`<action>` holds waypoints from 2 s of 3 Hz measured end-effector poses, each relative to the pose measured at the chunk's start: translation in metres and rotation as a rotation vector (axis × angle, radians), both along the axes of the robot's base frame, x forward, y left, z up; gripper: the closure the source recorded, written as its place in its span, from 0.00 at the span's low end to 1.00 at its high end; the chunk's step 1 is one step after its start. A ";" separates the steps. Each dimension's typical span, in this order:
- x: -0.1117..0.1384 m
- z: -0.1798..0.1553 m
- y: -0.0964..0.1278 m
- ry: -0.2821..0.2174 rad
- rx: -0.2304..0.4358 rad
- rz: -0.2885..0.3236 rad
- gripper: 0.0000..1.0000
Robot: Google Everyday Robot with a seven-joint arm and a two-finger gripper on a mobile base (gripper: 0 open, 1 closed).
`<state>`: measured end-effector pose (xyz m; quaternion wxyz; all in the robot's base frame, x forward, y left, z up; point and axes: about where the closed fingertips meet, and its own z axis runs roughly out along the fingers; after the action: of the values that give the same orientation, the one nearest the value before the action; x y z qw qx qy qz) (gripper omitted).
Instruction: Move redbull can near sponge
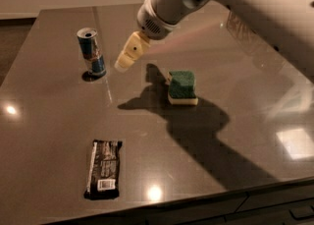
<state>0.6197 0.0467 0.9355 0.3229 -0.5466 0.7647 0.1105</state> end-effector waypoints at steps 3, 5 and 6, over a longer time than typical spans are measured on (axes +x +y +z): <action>0.039 -0.012 0.092 0.009 0.107 0.032 0.00; 0.041 -0.016 0.120 0.042 0.135 0.062 0.17; 0.040 -0.014 0.126 0.055 0.149 0.077 0.40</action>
Offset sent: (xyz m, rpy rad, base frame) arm 0.0509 0.1065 -0.0125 0.1321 0.0041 0.0272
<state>0.6593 0.1723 0.9211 0.3372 -0.5468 0.7413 0.1943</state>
